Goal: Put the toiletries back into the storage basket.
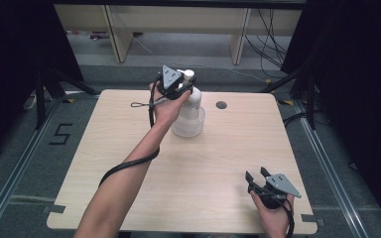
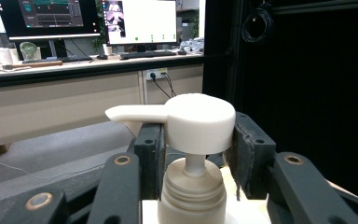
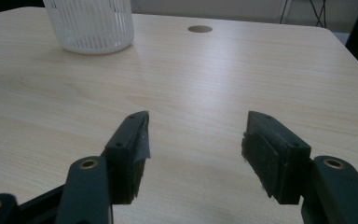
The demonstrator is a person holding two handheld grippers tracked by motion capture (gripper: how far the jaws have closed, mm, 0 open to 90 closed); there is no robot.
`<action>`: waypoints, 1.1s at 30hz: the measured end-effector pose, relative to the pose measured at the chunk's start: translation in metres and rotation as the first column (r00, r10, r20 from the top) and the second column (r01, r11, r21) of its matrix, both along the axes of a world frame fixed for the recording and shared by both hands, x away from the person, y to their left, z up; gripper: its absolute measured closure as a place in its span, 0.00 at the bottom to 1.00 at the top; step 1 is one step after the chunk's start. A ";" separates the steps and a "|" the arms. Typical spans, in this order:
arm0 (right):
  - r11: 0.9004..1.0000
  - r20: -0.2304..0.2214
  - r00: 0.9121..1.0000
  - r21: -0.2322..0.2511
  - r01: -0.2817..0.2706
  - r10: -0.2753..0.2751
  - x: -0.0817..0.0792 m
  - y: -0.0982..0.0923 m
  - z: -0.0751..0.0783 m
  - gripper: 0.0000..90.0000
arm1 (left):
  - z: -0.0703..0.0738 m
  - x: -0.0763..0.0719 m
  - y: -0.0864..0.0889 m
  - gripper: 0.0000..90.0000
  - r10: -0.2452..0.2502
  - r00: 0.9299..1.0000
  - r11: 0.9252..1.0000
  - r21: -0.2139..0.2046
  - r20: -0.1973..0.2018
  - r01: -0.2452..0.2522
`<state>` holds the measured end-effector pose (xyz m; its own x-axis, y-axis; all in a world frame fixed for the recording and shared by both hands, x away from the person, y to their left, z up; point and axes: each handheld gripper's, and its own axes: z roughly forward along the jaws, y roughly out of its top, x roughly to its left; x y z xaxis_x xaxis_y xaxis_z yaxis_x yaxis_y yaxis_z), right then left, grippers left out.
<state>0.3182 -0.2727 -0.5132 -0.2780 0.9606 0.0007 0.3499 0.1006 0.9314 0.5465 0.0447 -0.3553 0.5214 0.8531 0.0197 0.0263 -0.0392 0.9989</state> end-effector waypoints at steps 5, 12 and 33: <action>1.000 0.004 1.000 -0.007 0.002 -0.002 0.001 0.000 0.000 0.46 | -0.002 0.000 -0.001 0.66 -0.004 1.000 1.000 0.007 -0.004 0.004; 1.000 0.003 1.000 -0.005 0.002 -0.002 0.001 0.000 0.000 0.45 | -0.007 0.001 -0.002 0.65 -0.004 1.000 1.000 0.012 -0.014 0.004; 1.000 0.004 1.000 -0.006 -0.002 0.002 0.000 0.000 0.000 0.45 | -0.015 0.004 -0.005 0.65 -0.008 0.999 1.000 0.012 -0.034 0.009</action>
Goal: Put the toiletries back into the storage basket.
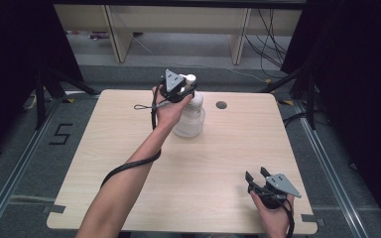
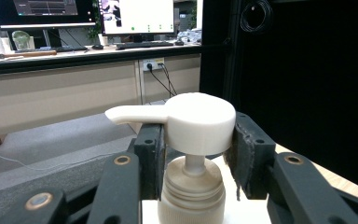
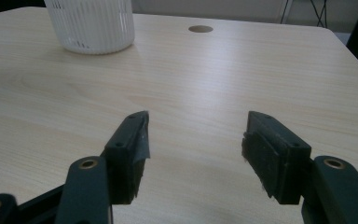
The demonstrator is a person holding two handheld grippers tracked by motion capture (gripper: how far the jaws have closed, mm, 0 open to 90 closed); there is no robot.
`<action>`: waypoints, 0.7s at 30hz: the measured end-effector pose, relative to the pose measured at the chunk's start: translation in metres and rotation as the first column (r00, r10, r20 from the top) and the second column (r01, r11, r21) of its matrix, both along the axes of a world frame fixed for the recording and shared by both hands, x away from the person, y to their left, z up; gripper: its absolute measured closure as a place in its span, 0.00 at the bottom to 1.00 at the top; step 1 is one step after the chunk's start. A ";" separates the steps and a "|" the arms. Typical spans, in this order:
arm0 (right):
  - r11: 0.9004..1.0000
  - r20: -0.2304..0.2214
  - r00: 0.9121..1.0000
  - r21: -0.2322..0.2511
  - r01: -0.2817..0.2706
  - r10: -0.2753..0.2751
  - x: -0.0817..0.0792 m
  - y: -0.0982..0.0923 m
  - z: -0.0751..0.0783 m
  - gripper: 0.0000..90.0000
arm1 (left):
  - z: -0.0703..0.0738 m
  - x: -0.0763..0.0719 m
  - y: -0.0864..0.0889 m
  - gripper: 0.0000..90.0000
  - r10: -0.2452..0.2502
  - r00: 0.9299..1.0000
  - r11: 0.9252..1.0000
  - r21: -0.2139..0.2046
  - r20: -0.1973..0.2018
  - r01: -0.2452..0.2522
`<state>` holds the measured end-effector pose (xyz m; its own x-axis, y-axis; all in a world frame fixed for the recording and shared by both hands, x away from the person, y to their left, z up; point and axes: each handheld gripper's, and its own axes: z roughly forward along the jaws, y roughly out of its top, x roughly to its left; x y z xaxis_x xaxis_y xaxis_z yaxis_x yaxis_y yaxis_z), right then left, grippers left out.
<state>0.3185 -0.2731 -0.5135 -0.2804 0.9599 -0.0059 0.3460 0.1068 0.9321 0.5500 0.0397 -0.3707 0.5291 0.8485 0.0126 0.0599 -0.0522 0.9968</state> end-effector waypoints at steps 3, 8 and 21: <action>1.000 0.000 1.000 -0.001 0.002 -0.002 0.000 0.000 0.000 0.45 | -0.001 0.000 0.001 0.65 0.002 1.000 1.000 -0.002 0.001 -0.002; 1.000 -0.008 1.000 0.016 -0.004 0.004 0.000 0.001 0.000 0.45 | -0.001 0.000 0.002 0.65 0.006 1.000 1.000 -0.004 0.000 -0.006; 1.000 -0.028 1.000 0.012 -0.002 0.002 -0.001 0.002 0.001 0.45 | -0.003 0.001 0.007 0.65 0.016 1.000 1.000 -0.005 0.007 -0.016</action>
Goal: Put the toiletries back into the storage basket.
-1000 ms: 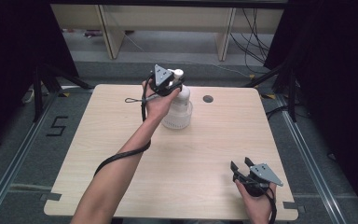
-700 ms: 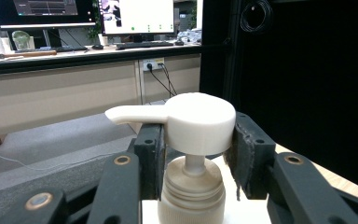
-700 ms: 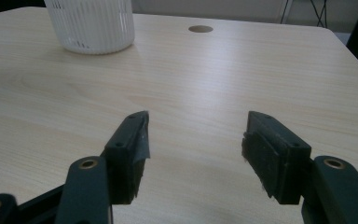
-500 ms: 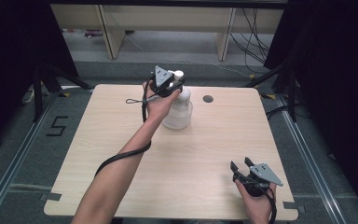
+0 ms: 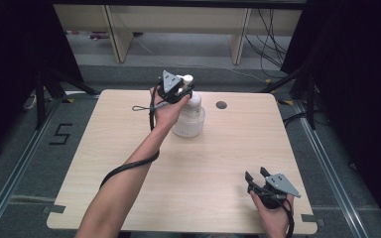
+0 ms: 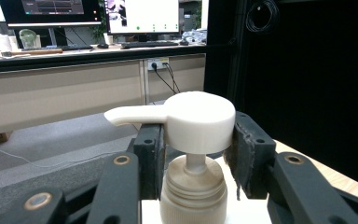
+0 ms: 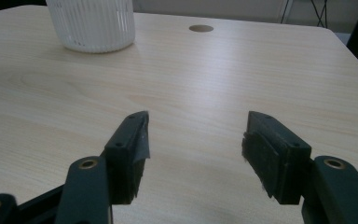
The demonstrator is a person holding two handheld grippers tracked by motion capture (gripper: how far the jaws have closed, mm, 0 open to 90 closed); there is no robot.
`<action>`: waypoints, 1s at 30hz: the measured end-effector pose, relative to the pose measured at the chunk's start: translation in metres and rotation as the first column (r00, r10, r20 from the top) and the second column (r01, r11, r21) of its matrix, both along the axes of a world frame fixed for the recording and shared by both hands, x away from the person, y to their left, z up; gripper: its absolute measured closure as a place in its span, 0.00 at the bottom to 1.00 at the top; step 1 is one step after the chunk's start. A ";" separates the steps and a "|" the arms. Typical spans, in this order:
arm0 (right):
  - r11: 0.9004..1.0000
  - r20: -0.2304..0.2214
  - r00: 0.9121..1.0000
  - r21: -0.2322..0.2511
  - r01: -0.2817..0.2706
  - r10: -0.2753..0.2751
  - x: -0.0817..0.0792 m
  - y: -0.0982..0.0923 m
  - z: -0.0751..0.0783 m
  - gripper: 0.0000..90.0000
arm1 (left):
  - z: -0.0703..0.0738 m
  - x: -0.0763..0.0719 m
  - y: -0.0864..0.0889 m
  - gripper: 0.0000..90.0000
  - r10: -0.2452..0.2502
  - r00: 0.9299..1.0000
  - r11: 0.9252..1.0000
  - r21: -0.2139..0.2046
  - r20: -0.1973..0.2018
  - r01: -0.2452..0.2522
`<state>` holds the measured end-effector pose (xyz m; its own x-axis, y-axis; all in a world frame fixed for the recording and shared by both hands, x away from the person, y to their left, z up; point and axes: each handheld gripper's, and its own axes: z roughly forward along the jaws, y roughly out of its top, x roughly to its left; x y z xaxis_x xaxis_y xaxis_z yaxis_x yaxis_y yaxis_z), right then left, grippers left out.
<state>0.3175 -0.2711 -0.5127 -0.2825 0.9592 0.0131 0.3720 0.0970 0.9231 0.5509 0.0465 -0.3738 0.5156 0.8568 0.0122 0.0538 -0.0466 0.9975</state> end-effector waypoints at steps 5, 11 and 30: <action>1.000 0.000 1.000 -0.003 -0.007 0.007 0.000 -0.001 0.000 0.45 | 0.000 0.000 0.001 0.65 0.000 1.000 1.000 0.000 0.001 0.000; 0.999 -0.016 1.000 0.034 0.005 -0.004 -0.001 0.003 0.000 0.45 | -0.002 -0.001 0.002 0.59 -0.006 1.000 1.000 -0.010 -0.020 0.006; 0.999 -0.017 1.000 0.034 0.012 -0.012 -0.002 0.003 0.000 0.44 | -0.006 -0.020 0.018 0.46 -0.015 1.000 1.000 -0.023 -0.027 0.014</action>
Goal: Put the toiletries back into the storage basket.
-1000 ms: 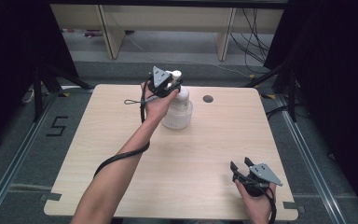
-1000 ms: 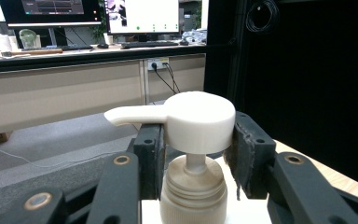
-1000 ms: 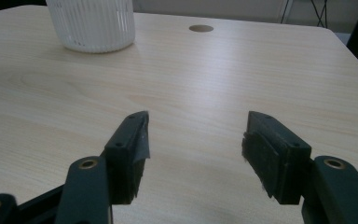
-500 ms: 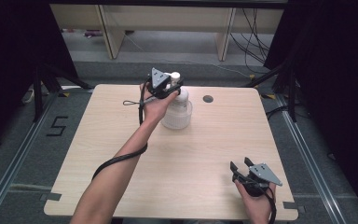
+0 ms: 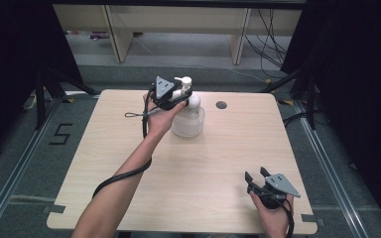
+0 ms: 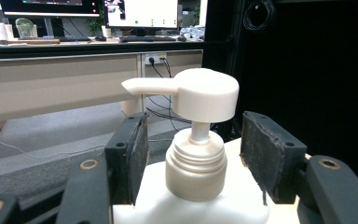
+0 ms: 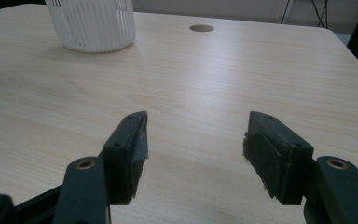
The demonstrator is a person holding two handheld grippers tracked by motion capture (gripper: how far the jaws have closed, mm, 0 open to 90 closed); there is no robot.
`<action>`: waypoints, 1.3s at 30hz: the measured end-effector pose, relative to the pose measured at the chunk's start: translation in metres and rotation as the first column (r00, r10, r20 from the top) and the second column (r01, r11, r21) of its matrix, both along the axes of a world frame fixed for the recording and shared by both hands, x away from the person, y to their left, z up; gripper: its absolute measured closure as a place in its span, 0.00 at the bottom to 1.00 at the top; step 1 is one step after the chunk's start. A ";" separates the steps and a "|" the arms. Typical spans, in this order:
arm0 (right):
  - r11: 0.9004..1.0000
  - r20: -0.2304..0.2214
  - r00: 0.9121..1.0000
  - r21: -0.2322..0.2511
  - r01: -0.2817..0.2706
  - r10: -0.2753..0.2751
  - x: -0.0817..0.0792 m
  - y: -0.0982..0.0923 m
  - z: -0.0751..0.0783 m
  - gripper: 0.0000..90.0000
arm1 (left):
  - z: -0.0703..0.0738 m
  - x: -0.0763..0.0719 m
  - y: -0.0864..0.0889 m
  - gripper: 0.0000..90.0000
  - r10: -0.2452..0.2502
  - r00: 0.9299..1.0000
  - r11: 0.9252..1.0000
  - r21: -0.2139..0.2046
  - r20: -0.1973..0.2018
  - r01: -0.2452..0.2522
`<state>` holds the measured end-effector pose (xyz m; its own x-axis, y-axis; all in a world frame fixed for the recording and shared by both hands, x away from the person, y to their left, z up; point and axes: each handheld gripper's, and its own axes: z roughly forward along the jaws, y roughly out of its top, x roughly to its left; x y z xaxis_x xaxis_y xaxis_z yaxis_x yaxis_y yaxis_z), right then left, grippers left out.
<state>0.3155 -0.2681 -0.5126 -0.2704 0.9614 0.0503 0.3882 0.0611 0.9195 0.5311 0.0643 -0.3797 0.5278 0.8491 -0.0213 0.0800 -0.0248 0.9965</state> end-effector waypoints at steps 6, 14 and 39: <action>1.000 0.017 1.000 0.002 -0.005 0.005 0.002 0.000 -0.001 0.44 | 0.002 -0.012 0.007 0.45 -0.005 1.000 1.000 0.009 0.005 0.005; 1.000 -0.002 1.000 -0.002 -0.002 0.002 0.000 0.000 0.000 0.44 | 0.001 -0.026 0.018 0.45 -0.008 1.000 1.000 0.014 0.008 0.008; 1.000 0.026 1.000 -0.019 -0.010 0.010 0.002 -0.001 -0.001 0.44 | -0.012 -0.094 0.061 0.45 -0.031 0.998 1.000 0.001 0.059 0.031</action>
